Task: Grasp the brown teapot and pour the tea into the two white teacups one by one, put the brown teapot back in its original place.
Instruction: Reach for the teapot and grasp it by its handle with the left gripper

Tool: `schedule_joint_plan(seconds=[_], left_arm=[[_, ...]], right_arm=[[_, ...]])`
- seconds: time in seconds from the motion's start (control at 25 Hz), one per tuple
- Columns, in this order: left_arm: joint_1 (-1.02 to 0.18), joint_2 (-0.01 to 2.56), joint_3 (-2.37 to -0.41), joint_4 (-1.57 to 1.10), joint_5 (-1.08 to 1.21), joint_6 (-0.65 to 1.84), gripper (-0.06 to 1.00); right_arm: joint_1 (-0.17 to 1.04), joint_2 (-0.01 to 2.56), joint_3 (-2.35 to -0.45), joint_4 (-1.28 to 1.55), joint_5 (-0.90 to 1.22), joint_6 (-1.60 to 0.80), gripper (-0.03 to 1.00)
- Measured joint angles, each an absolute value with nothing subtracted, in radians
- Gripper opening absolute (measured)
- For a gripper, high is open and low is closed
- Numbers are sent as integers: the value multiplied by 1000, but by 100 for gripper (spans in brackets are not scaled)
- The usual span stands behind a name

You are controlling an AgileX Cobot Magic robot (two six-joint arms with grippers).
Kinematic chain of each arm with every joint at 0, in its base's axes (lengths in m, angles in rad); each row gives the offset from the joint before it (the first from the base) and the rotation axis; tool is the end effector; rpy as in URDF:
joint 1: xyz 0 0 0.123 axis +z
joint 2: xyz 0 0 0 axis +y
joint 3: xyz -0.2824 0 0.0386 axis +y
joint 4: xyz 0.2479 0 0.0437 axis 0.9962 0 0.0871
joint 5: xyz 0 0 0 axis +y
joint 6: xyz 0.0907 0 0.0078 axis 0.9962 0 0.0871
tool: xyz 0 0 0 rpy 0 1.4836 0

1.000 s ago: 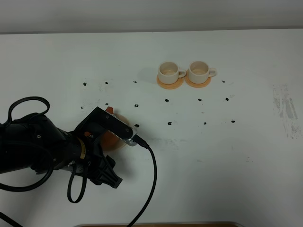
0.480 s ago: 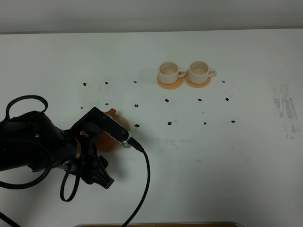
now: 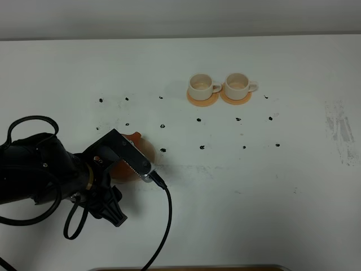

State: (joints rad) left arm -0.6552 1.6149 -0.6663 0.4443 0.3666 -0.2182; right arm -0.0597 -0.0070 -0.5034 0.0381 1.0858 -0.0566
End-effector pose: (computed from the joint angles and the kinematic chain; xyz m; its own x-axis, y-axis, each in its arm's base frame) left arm 0.2178 -0.1496 0.1437 -0.6122 0.7180 -0.3311 0.6927 0.6890 0.2134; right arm -0.0072 0.0035 0.2761 -0.4687 -0.0109 -0.8833 0.0117 0.9998 -0.0185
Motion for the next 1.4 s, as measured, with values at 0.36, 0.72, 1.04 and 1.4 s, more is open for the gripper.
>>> schedule_joint_plan(seconds=[0.36, 0.72, 1.04, 1.4], left_arm=[[-655, 1615, -666, 456, 419, -216, 56], [-655, 1615, -666, 471, 439, -200, 56], [-716, 1479, -666, 385, 495, -168, 56], [-559, 1321, -674, 349, 599, -154, 56]], right_arm=[[-60, -7, -503, 38, 1086, -57, 47], [-60, -7, -503, 38, 1086, -57, 47], [-60, -7, -503, 38, 1086, -57, 47], [-60, -7, -503, 38, 1086, -57, 47]])
